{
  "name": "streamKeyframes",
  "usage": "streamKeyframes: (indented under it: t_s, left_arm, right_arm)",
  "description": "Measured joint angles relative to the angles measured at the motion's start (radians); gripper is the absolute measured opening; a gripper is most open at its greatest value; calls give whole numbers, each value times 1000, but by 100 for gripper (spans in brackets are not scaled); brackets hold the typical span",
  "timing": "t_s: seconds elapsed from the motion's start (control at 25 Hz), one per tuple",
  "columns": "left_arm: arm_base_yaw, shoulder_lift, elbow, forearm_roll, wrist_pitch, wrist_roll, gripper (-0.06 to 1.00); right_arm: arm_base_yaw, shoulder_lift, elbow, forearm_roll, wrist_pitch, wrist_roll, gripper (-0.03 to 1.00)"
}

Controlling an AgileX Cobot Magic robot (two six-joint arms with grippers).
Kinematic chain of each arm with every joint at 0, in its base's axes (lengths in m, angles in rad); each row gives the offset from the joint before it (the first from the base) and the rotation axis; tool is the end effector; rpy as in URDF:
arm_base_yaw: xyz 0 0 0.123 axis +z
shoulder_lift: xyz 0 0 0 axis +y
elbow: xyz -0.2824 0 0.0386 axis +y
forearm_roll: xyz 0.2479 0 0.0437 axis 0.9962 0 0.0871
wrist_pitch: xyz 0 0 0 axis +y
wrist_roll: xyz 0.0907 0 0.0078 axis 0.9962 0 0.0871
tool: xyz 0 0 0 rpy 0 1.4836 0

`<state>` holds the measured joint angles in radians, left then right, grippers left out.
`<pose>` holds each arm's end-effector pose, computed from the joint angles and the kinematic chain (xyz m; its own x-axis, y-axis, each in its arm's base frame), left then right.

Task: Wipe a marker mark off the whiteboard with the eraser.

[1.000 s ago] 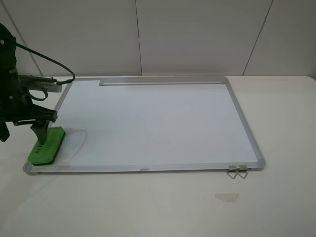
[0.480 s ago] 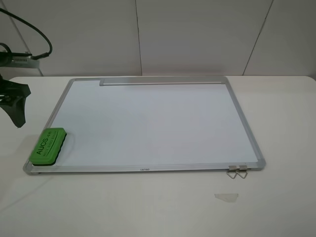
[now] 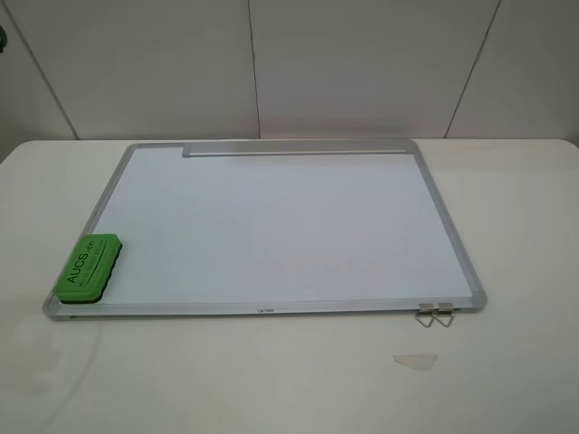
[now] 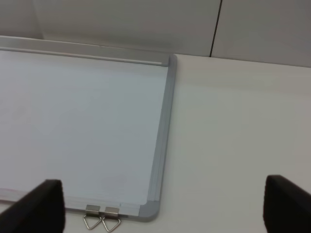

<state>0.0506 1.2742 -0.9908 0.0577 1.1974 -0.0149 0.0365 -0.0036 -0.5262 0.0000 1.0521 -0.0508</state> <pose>0.2200 0.0160 0.2875 -0.9833 -0.0436 -0.1765 -0.0539 0.9971 0.0539 -0.0082 -0.0003 0.2851 -0.4188 -0.0661 -0.9057 -0.0578 0.9973 -0.0460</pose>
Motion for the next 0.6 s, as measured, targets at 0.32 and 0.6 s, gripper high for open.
streamKeyframes:
  t_s: [0.32,0.6]
  left_arm:
    - [0,-331,231,-58,1,7,77]
    - [0,-632,403,-58,0,23,77]
  right_arm:
    - [0,0,0,0,0,0,82]
    - [0,0,0,0,0,0,82]
